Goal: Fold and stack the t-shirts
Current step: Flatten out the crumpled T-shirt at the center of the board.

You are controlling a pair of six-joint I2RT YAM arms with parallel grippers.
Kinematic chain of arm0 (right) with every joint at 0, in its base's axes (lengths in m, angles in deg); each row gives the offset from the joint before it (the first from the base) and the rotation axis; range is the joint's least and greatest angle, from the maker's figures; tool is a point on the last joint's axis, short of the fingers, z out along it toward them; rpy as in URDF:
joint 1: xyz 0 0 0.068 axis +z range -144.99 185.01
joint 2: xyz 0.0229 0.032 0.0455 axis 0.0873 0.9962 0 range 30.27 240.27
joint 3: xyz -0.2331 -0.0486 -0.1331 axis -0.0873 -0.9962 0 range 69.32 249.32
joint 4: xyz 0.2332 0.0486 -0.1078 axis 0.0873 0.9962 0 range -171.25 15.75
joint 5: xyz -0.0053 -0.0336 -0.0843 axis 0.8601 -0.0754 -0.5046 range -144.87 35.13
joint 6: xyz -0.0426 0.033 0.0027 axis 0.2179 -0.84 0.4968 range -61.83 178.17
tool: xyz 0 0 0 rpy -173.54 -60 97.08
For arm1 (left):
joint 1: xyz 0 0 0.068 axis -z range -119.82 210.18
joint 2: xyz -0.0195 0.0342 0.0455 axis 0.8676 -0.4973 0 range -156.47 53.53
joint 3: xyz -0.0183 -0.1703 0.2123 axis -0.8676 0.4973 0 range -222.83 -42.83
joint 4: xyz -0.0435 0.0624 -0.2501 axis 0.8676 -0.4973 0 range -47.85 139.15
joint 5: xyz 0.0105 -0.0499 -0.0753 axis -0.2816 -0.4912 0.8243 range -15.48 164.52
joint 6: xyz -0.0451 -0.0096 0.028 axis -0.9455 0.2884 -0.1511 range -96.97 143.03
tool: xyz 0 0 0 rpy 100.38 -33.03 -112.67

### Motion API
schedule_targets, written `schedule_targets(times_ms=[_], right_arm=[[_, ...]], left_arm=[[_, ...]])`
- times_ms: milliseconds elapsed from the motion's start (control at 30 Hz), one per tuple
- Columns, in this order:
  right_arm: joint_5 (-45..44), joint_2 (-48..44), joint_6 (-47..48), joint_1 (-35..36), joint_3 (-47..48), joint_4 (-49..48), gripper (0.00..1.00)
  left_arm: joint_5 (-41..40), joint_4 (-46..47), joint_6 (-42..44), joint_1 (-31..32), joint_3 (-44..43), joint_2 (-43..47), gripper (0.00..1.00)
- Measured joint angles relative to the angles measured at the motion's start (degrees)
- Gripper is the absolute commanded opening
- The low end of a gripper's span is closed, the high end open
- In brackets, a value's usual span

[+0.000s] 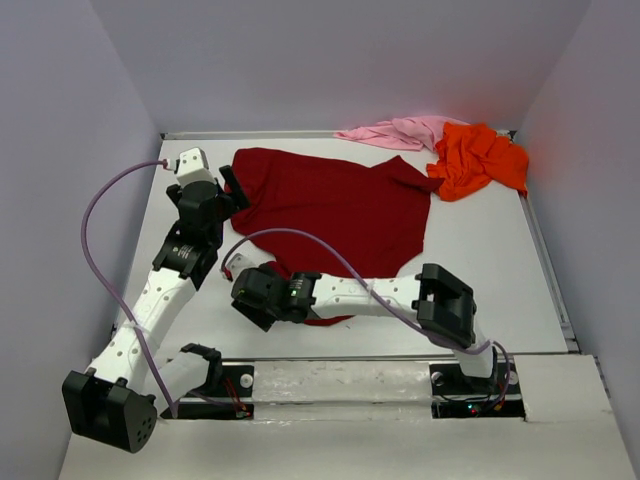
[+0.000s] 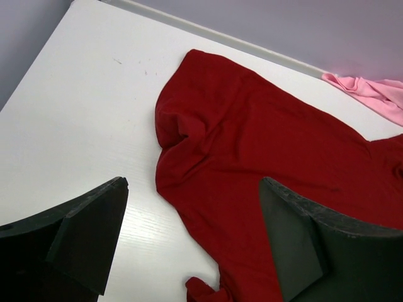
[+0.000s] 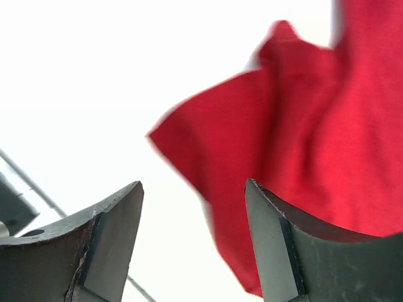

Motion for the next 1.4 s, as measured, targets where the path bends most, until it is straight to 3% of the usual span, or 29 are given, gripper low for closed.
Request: schedule_targets(times_ms=[567, 700, 733, 800, 967, 1033, 1233, 1400], right_arm=[[0.83, 8.68, -0.83, 1.97, 0.68, -4.55, 0.68], [0.74, 9.38, -0.79, 1.97, 0.92, -6.84, 0.63], [0.76, 9.57, -0.81, 1.97, 0.92, -7.43, 0.57], [0.74, 9.77, -0.79, 1.97, 0.94, -8.37, 0.54], [0.63, 10.21, -1.20, 1.95, 0.87, -9.84, 0.20], [0.11, 10.21, -1.36, 1.95, 0.48, -10.45, 0.01], [-2.84, 8.04, -2.40, 1.97, -2.91, -11.02, 0.00], [-9.14, -1.38, -6.62, 1.88, -10.75, -0.52, 0.00]], left_arm=[[-1.09, -1.01, -0.02, -0.33, 0.00, 0.33, 0.94], [-1.22, -1.07, -0.02, -0.52, 0.00, 0.35, 0.95], [-1.25, -1.07, -0.02, -0.55, 0.00, 0.35, 0.95], [-1.33, -1.07, -0.02, -0.63, 0.00, 0.35, 0.95], [-1.55, -1.09, -0.02, -0.66, 0.00, 0.50, 0.95], [-1.73, -1.09, -0.02, -0.66, 0.00, 0.63, 0.95], [-2.25, -1.18, 0.00, -0.66, 0.00, 0.76, 0.95], [-2.34, -1.51, -0.02, -0.76, 0.00, 0.42, 0.95]])
